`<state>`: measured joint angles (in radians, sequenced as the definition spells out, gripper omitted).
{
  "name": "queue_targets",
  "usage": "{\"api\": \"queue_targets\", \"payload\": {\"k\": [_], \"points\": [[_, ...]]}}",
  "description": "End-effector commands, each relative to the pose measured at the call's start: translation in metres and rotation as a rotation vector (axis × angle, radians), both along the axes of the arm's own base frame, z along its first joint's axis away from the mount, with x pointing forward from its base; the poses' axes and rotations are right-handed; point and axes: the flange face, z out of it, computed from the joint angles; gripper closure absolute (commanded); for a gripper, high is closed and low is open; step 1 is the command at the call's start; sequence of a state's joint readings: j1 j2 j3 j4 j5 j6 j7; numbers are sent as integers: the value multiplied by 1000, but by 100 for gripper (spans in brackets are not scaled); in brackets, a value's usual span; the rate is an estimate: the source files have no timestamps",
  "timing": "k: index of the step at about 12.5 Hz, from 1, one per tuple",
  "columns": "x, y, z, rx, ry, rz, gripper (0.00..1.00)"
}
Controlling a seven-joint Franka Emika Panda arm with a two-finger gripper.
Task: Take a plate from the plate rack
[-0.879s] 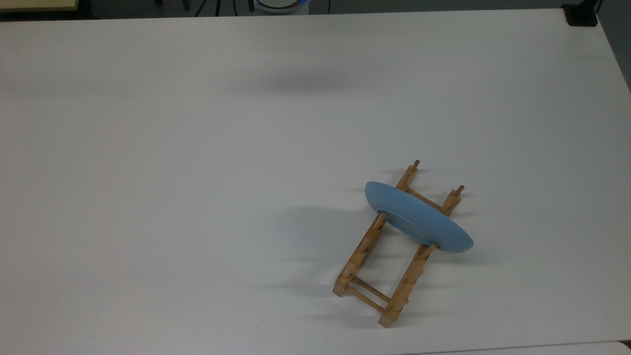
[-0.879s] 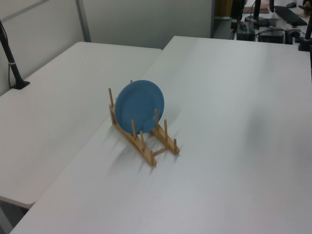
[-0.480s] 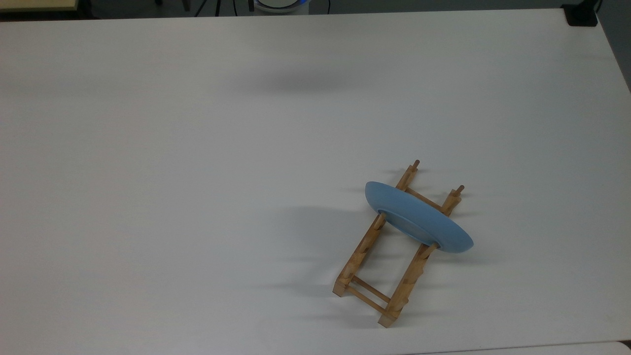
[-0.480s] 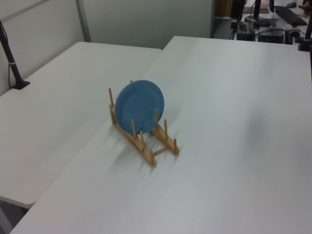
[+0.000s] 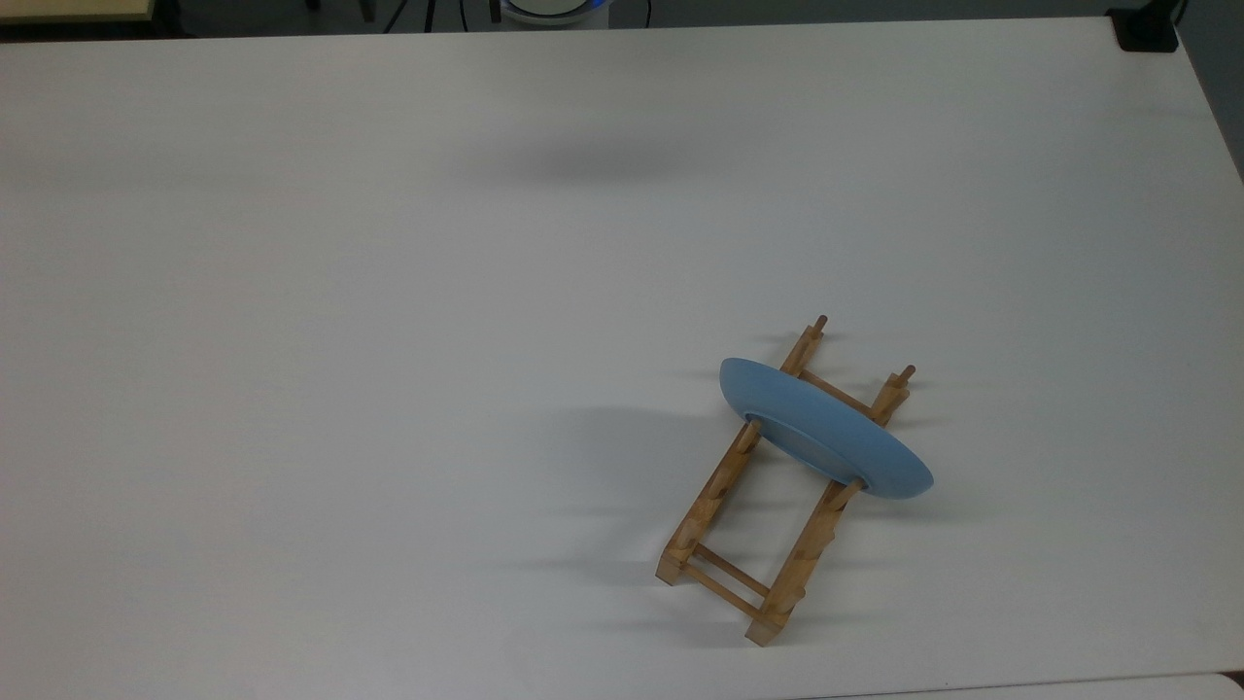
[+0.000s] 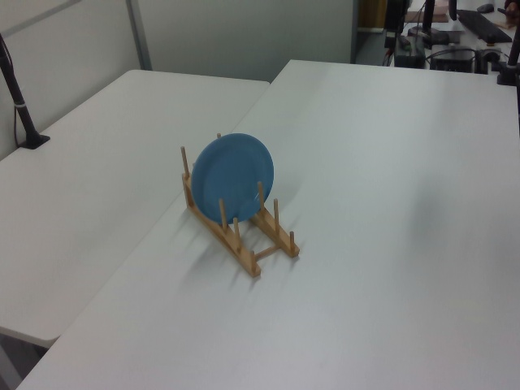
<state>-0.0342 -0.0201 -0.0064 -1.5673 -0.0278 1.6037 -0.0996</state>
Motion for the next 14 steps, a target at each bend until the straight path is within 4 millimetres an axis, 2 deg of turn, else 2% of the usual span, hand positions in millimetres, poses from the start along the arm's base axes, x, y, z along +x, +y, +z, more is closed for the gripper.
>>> {"api": "queue_targets", "payload": {"k": [1, 14], "points": [[-1, 1, 2, 17, -19, 5, 0], [-1, 2, 0, 19, -11, 20, 0]]}}
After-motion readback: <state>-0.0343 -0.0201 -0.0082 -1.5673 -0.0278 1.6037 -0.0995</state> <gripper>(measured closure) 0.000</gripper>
